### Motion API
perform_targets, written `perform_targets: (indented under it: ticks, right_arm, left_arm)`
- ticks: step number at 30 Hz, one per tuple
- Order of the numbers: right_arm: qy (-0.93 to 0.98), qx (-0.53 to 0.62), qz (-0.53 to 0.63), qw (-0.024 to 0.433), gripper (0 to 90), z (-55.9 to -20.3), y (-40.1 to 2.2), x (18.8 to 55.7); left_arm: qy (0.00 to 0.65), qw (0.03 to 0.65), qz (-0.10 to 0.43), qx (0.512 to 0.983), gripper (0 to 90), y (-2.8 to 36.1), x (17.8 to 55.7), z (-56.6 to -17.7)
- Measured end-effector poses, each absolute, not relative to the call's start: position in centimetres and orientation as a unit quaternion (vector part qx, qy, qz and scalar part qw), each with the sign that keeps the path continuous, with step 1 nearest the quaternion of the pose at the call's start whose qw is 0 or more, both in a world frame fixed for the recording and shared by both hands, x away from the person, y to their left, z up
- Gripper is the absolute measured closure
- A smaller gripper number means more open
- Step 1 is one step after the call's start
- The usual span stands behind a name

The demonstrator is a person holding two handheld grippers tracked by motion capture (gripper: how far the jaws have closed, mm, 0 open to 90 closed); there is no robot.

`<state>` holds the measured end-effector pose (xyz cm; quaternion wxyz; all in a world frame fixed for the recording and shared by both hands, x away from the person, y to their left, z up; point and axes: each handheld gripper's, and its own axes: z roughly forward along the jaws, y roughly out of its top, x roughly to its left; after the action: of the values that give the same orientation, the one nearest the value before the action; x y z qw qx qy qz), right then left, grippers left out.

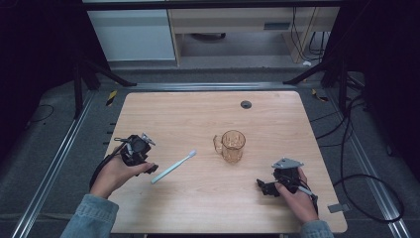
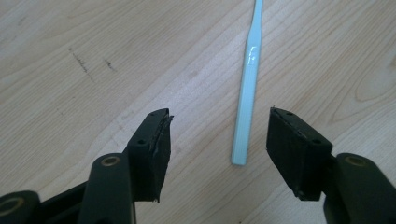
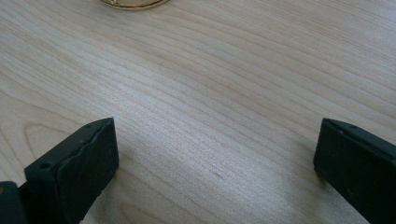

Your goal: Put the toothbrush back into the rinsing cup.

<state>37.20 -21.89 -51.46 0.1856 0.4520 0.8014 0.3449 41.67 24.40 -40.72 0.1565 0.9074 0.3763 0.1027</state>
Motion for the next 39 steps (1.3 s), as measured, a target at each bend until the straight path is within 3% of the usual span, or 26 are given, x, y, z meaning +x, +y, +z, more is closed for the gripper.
perform_targets:
  ticks: [18, 25, 39]
  right_arm:
    - [0.802, 0.449, 0.343, 0.193, 0.4, -51.5, -21.9, 37.2]
    - [0.800, 0.455, 0.344, 0.187, 0.4, -51.5, -21.9, 37.2]
    - [0.799, 0.456, 0.344, 0.187, 0.4, -51.5, -21.9, 37.2]
  left_arm:
    - [0.349, 0.115, 0.055, 0.928, 51.9, 20.9, 43.6, -42.3]
    - [0.334, 0.094, 0.045, 0.937, 52.7, 18.0, 45.6, -43.2]
    - [0.335, 0.061, 0.029, 0.940, 58.5, 16.3, 47.5, -44.9]
